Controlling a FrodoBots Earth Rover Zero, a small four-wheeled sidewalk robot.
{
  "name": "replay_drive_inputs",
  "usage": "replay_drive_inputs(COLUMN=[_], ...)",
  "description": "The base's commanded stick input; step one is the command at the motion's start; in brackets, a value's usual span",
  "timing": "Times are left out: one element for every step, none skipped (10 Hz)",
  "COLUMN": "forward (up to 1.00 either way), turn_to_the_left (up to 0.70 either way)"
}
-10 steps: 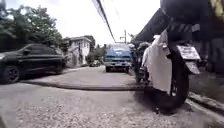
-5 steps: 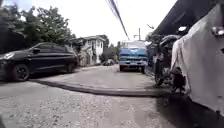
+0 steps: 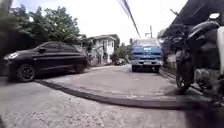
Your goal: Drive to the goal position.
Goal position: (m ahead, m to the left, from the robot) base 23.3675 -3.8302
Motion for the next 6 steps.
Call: replay_drive_inputs(forward=[1.00, 1.00, 1.00, 1.00, 1.00, 1.00], turn_to_the_left=[0.00, 0.00, 0.00, 0.00, 0.00, 0.00])
